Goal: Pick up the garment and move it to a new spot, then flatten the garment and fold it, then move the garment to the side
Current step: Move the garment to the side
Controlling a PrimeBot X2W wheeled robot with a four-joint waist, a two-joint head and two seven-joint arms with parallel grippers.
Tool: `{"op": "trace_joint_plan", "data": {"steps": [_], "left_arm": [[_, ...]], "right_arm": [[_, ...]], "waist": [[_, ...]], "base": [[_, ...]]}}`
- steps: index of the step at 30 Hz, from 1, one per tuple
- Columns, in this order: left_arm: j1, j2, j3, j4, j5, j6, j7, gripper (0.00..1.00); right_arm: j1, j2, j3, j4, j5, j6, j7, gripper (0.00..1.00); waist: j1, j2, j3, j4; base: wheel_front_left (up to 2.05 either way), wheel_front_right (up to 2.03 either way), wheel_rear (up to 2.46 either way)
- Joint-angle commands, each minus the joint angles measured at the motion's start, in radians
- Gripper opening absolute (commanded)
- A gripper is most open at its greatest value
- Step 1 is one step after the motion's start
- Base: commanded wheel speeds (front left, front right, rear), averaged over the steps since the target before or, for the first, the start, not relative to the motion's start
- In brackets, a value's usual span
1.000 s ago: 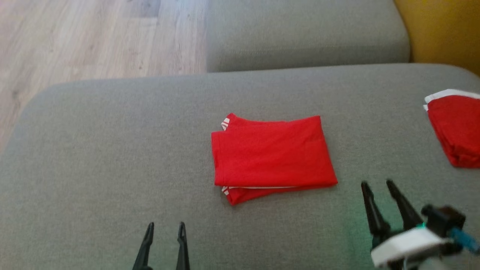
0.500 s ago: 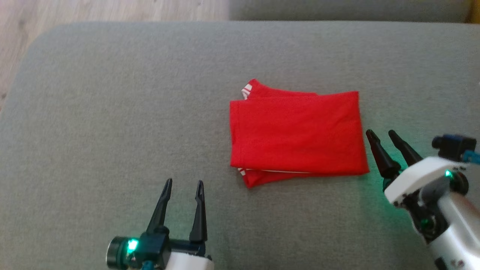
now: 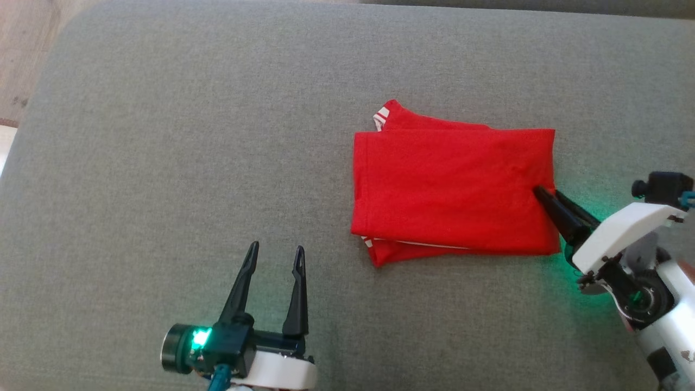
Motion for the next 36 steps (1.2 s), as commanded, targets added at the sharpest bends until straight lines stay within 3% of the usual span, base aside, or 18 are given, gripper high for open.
{"op": "trace_joint_plan", "data": {"steps": [1,9,19,25,30,34,35,36], "left_arm": [[-0.03,-0.006,0.021,-0.025,0.007,0.01,-0.01,1.0],[-0.032,-0.006,0.026,-0.037,0.004,0.018,-0.01,1.0],[-0.095,-0.006,0.032,-0.036,0.044,0.006,-0.01,1.0],[-0.133,0.0,0.036,-0.027,0.079,-0.007,-0.01,1.0],[-0.164,0.006,0.035,-0.021,0.1,-0.018,-0.01,1.0],[-0.178,0.007,0.037,-0.016,0.105,-0.024,-0.01,1.0],[-0.182,0.008,0.038,-0.014,0.105,-0.026,-0.01,1.0],[-0.186,0.008,0.039,-0.012,0.106,-0.028,-0.01,1.0]], "right_arm": [[-0.012,-0.029,0.017,-0.036,0.02,0.007,-0.006,0.0],[-0.039,-0.13,0.039,-0.088,0.05,0.007,-0.045,0.0],[-0.125,-0.409,-0.026,-0.114,0.029,0.007,-0.041,0.0],[-0.15,-0.557,-0.091,-0.108,0.027,0.007,-0.053,0.0],[-0.167,-0.645,-0.166,-0.088,0.044,0.007,-0.068,0.0],[-0.162,-0.68,-0.207,-0.058,0.046,0.007,-0.077,0.0],[-0.162,-0.688,-0.22,-0.042,0.039,0.007,-0.083,0.3],[-0.162,-0.691,-0.229,-0.03,0.029,0.007,-0.088,1.0]], "waist": [[0.0,0.0,0.0,-0.001],[0.0,0.0,0.013,-0.059],[0.0,0.0,0.12,-0.186],[0.0,0.0,0.187,-0.228],[0.0,0.0,0.222,-0.244],[0.0,0.0,0.23,-0.244],[0.0,0.0,0.231,-0.243],[0.0,0.0,0.23,-0.242]], "base": [[0.0,0.0,0.0],[0.0,0.0,0.0],[0.0,0.0,0.0],[0.0,0.0,0.0],[0.0,0.0,0.0],[0.0,0.0,0.0],[0.0,0.0,0.0],[0.0,0.0,0.0]]}}
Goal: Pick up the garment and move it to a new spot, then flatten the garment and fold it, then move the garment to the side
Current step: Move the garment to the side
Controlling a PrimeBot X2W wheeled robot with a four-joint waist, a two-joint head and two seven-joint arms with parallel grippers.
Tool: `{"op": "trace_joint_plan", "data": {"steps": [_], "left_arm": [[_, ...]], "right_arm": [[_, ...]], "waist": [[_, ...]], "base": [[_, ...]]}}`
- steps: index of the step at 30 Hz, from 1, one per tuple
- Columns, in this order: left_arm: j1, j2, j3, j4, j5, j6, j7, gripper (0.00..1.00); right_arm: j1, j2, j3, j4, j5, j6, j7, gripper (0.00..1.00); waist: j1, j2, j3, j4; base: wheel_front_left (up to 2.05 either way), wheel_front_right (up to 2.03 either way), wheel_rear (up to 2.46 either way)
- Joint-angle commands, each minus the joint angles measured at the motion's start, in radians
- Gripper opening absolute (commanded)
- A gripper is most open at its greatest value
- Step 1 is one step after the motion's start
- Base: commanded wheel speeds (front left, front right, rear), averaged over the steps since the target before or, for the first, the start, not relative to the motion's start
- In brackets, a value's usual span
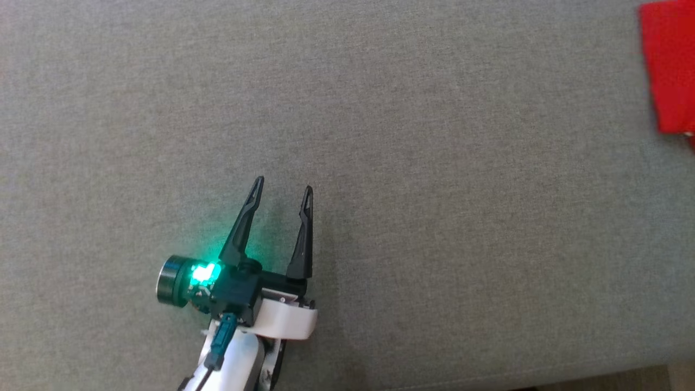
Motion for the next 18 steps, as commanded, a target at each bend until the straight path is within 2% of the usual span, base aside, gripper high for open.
{"op": "trace_joint_plan", "data": {"steps": [1,4,7,13,18], "left_arm": [[-0.007,0.006,0.032,-0.026,0.016,-0.003,-0.01,1.0],[-0.005,0.005,0.041,-0.021,0.006,0.0,-0.01,1.0],[0.006,0.001,0.045,-0.014,-0.014,0.003,-0.01,1.0],[0.053,-0.005,0.056,-0.022,-0.067,0.008,-0.01,1.0],[0.113,-0.006,0.081,-0.033,-0.102,0.014,-0.01,1.0]], "right_arm": [[0.007,-0.066,-0.016,-0.013,-0.008,0.007,-0.013,1.0],[0.006,-0.032,-0.017,-0.023,-0.055,0.007,-0.036,1.0],[0.014,0.038,0.015,-0.055,-0.128,0.007,-0.063,1.0],[0.072,0.236,0.135,-0.117,-0.259,0.007,-0.132,1.0],[0.148,0.4,0.246,-0.116,-0.326,0.007,-0.224,1.0]], "waist": [[-0.0002,0.0,-0.006,0.003],[-0.0002,0.0,-0.033,0.008],[-0.0002,0.0,-0.083,0.016],[-0.0002,0.0,-0.22,0.046],[-0.0002,0.0,-0.34,0.084]], "base": [[0.0,0.0,0.0],[0.0,0.0,0.0],[0.0,0.0,0.0],[0.0,0.0,0.0],[0.0,0.0,0.0]]}}
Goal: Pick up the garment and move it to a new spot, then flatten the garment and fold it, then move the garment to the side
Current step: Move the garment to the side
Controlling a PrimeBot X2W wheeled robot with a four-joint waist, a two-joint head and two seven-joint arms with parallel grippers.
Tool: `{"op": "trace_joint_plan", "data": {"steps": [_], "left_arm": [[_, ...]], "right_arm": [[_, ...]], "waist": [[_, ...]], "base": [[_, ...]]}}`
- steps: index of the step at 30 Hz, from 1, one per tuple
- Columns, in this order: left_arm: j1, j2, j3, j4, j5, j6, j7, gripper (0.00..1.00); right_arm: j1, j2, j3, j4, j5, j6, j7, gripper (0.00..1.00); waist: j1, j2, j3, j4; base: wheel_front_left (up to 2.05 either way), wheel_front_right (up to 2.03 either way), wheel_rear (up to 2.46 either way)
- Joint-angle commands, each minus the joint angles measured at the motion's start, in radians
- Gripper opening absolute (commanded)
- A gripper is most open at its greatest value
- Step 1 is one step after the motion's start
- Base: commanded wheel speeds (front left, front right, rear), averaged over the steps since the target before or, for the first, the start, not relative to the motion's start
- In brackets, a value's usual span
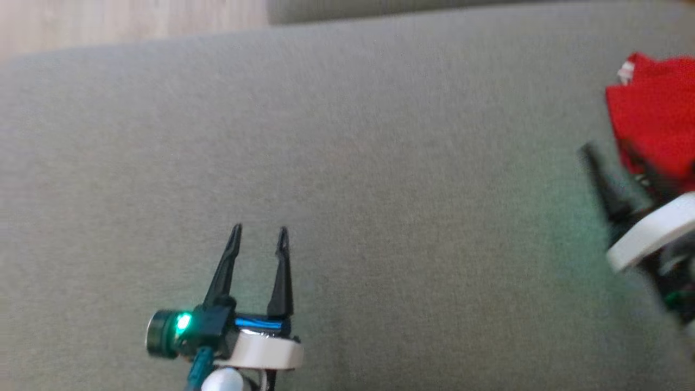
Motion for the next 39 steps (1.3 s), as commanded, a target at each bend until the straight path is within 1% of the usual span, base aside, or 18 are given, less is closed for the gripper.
{"op": "trace_joint_plan", "data": {"steps": [1,5,9,13,17,22,23,25,29,39], "left_arm": [[0.01,-0.004,0.049,-0.04,-0.008,0.009,-0.01,1.0],[0.064,-0.004,0.071,-0.05,-0.012,0.012,-0.01,1.0],[0.124,-0.004,0.097,-0.066,-0.014,0.016,-0.01,1.0],[0.176,-0.004,0.132,-0.101,-0.011,0.018,-0.01,1.0],[0.223,-0.004,0.156,-0.139,-0.004,0.014,-0.01,1.0],[0.275,-0.005,0.169,-0.183,0.015,-0.001,-0.01,1.0],[0.275,-0.005,0.169,-0.183,0.015,-0.001,-0.01,1.0],[0.3,-0.005,0.168,-0.191,0.026,-0.009,-0.01,1.0],[0.319,-0.005,0.168,-0.192,0.033,-0.013,-0.01,1.0],[0.326,-0.005,0.172,-0.185,0.044,-0.021,-0.01,1.0]], "right_arm": [[0.026,0.013,0.028,-0.017,-0.022,0.007,-0.044,1.0],[0.086,0.122,0.078,0.012,-0.049,0.007,-0.135,1.0],[0.134,0.194,0.074,0.039,-0.119,0.007,-0.2,1.0],[0.199,0.26,-0.004,0.035,-0.228,0.007,-0.221,1.0],[0.305,0.35,-0.146,-0.049,-0.364,0.007,-0.223,1.0],[0.452,0.46,-0.275,-0.165,-0.482,0.007,-0.223,1.0],[0.452,0.46,-0.275,-0.165,-0.482,0.007,-0.223,1.0],[0.518,0.5,-0.301,-0.212,-0.54,0.007,-0.223,1.0],[0.563,0.524,-0.319,-0.234,-0.578,0.007,-0.223,1.0],[0.573,0.536,-0.333,-0.241,-0.584,0.007,-0.223,1.0]], "waist": [[0.0003,0.0,-0.104,0.045],[0.0003,0.0,-0.18,0.069],[0.0003,0.0,-0.236,0.081],[0.0003,0.0,-0.272,0.086],[0.0003,0.0,-0.3,0.085],[0.0003,0.0,-0.327,0.083],[0.0003,0.0,-0.327,0.083],[0.0003,0.0,-0.335,0.079],[0.0003,0.0,-0.343,0.071],[0.0003,0.0,-0.352,0.054]], "base": [[0.0,0.0,0.0],[0.0,0.0,0.0],[0.0,0.0,0.0],[0.0,0.0,0.0],[0.0,0.0,0.0],[0.0,0.0,0.0],[0.0,0.0,0.0],[0.0,0.0,0.0],[0.0,0.0,0.0],[0.0,0.0,0.0]]}}
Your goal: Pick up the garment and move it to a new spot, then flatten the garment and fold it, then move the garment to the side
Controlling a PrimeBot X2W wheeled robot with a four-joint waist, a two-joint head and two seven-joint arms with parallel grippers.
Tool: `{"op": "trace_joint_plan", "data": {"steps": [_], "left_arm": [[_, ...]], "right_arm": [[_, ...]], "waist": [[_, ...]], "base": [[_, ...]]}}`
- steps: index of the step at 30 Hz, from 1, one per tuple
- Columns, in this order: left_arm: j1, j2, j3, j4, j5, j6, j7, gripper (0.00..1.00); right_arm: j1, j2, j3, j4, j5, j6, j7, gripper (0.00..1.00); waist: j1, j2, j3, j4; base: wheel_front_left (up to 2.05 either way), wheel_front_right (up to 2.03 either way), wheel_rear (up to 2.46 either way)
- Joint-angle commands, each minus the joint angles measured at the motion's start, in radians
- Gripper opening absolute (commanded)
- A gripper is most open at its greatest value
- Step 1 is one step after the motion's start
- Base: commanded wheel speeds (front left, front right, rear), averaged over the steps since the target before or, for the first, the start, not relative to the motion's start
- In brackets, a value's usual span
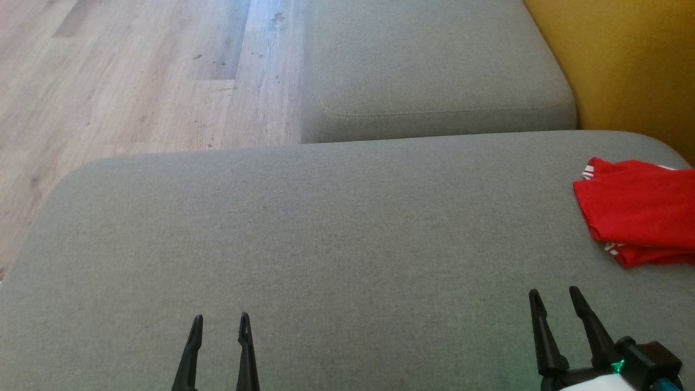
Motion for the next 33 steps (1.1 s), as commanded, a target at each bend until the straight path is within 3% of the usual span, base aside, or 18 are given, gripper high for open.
{"op": "trace_joint_plan", "data": {"steps": [1,4,5,9,33], "left_arm": [[-0.033,-0.006,0.03,-0.028,0.009,-0.004,-0.01,1.0],[-0.032,-0.006,0.026,-0.021,0.006,-0.008,-0.01,1.0],[0.0,0.0,-0.001,0.005,-0.001,-0.007,0.0,0.0],[0.01,-0.001,-0.001,0.071,-0.005,-0.007,0.005,0.0],[-0.062,0.014,0.048,0.105,-0.289,-0.059,0.054,0.0]], "right_arm": [[-0.036,-0.006,0.015,-0.037,-0.006,0.007,-0.013,1.0],[-0.037,-0.006,0.018,-0.038,-0.004,0.007,-0.013,1.0],[0.0,0.006,0.001,0.0,0.001,0.0,0.0,0.0],[0.009,0.012,0.011,0.066,0.004,-0.001,0.003,0.0],[-0.052,0.014,-0.019,0.073,0.261,0.0,0.059,0.0]], "waist": [[0.0,-0.0001,0.0,-0.001],[0.0,-0.0001,0.0,-0.004],[0.0,-0.0001,-0.001,-0.004],[0.0001,-0.0001,0.0,-0.005],[0.0001,-0.0001,0.026,-0.012]], "base": [[0.0,0.0,0.0],[0.0,0.0,0.0],[0.0,0.0,0.0],[0.0,0.0,0.0],[0.0,0.0,0.0]]}}
